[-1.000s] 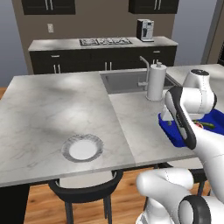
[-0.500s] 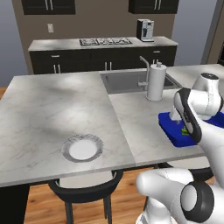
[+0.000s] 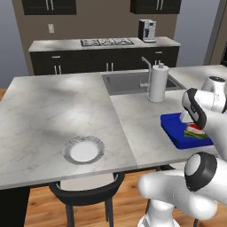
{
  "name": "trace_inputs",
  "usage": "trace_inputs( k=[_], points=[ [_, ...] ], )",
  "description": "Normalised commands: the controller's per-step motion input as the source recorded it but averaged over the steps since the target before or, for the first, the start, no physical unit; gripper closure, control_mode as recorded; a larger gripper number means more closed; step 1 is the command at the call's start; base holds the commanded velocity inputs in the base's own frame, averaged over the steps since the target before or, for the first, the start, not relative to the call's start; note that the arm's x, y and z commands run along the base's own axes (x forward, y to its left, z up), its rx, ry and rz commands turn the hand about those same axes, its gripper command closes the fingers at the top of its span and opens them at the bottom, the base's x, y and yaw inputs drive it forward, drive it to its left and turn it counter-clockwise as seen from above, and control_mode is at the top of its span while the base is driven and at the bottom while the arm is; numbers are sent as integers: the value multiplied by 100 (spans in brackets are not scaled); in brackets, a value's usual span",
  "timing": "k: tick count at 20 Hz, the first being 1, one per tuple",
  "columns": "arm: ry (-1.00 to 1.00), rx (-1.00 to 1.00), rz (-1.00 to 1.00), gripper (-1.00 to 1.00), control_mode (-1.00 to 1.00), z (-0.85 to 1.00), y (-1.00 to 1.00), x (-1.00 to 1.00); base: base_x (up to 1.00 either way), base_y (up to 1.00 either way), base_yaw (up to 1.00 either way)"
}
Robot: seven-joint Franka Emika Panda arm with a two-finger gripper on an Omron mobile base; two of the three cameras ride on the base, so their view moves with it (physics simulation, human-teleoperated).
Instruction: Create a steak meal by picking up the steak and asparagus from the tray and placing them on the plate. Leave the squash on the tray.
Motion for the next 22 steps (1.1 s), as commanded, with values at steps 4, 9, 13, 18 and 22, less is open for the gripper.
trace_inputs(
  k=[4, 9, 13, 18, 22],
  points=[
    [5, -6, 0, -100, -100, -39, -42, 29, 0, 0, 0],
    [1, 0, 0, -100, -100, -31, -49, 49, 0, 0, 0],
    [0, 0, 4, -100, -100, -16, -37, 55, 0, 0, 0],
    [2, 0, 14, -100, -100, -8, -24, 30, 0, 0, 0],
    [11, 0, -1, -100, -100, 0, -4, 17, 0, 0, 0]
  ],
)
